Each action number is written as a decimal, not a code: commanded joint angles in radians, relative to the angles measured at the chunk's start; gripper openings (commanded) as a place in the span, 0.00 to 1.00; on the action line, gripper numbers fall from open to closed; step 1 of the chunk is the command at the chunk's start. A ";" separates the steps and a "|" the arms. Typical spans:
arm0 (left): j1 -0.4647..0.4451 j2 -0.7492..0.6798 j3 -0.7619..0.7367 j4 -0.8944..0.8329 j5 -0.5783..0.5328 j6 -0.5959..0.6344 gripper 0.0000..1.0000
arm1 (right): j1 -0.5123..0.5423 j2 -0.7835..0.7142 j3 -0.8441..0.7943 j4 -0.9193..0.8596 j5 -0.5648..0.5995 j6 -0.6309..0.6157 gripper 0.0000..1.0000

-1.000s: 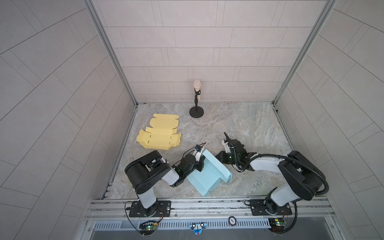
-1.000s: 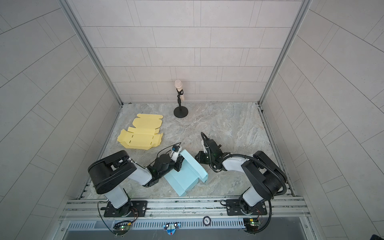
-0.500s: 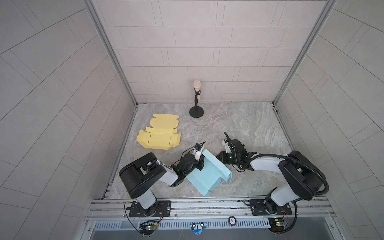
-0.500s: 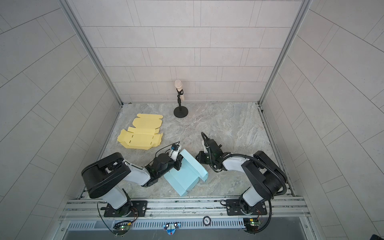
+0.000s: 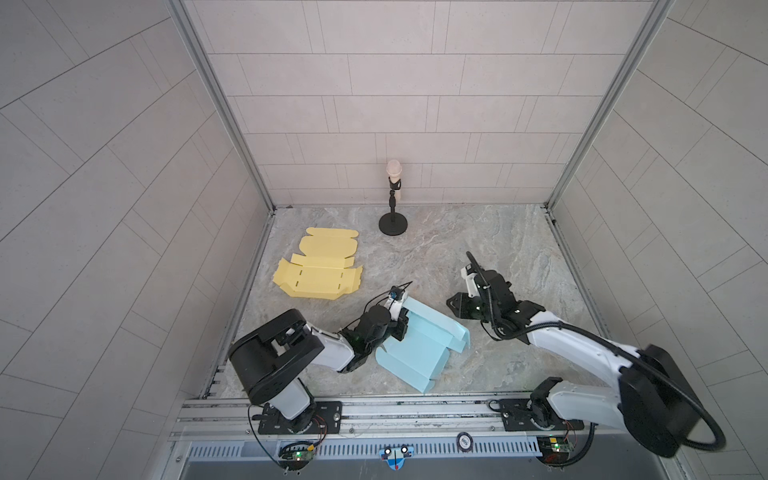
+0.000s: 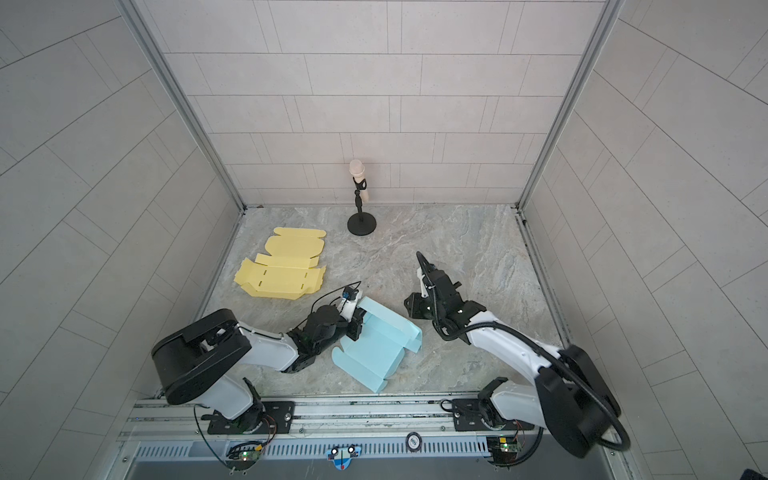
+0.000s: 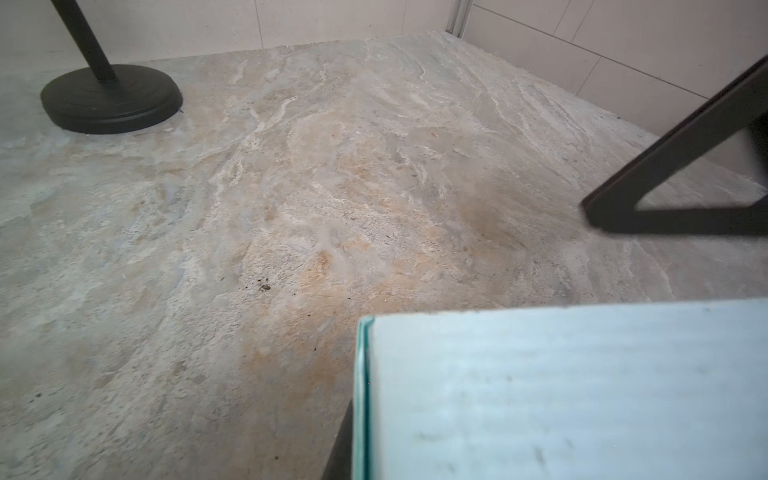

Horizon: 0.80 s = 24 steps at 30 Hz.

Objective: Fold the paper box

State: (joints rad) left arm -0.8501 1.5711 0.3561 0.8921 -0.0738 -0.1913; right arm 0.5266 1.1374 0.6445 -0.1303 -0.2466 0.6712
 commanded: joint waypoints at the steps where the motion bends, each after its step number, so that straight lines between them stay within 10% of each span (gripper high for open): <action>1: 0.006 -0.062 0.039 -0.127 -0.042 -0.037 0.05 | 0.003 -0.172 0.081 -0.256 0.146 -0.124 0.22; 10: 0.025 -0.158 0.155 -0.440 -0.107 -0.151 0.04 | 0.178 -0.374 0.106 -0.259 0.233 -0.174 0.03; 24: 0.017 -0.220 0.198 -0.558 -0.164 -0.237 0.03 | 0.281 -0.197 0.151 -0.313 0.372 -0.154 0.00</action>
State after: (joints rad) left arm -0.8314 1.3678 0.5232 0.3691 -0.2146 -0.4026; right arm 0.8005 0.9192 0.7750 -0.4244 0.0803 0.5144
